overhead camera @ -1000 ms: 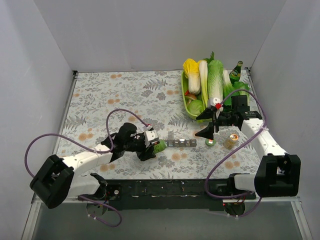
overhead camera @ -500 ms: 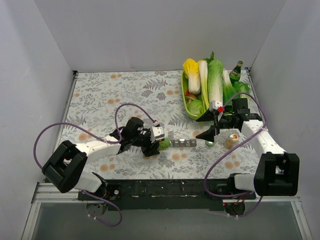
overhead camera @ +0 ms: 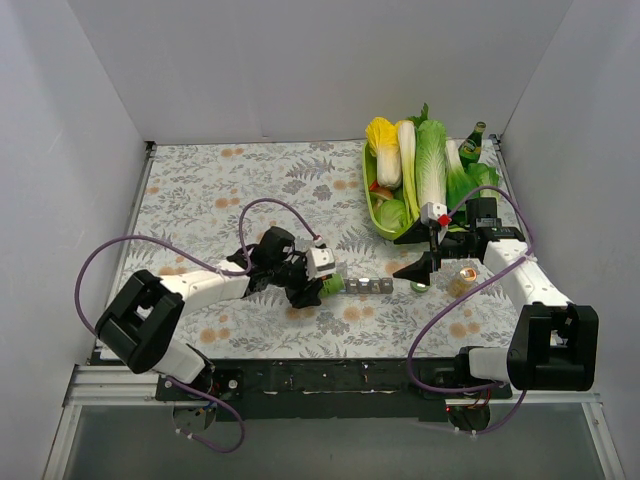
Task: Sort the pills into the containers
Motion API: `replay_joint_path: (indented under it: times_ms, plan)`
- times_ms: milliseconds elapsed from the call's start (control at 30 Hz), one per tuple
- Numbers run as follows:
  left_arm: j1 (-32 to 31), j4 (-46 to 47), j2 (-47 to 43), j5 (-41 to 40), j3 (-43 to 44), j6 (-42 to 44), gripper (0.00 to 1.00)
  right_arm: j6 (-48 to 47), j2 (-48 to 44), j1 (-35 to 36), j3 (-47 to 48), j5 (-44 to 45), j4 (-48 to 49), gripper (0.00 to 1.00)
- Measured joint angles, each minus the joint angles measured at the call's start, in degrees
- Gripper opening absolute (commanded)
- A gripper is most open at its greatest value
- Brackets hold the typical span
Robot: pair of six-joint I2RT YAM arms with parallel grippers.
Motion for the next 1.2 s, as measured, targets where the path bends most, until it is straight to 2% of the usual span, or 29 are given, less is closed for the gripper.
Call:
replay_joint_path:
  times_ms: [1200]
  plan:
    - [-2.5, -15.6, 6.9, -7.8, 11.4, 1.9, 0.00, -1.1, 0.0, -0.7, 0.0, -1.4, -1.5, 0.98]
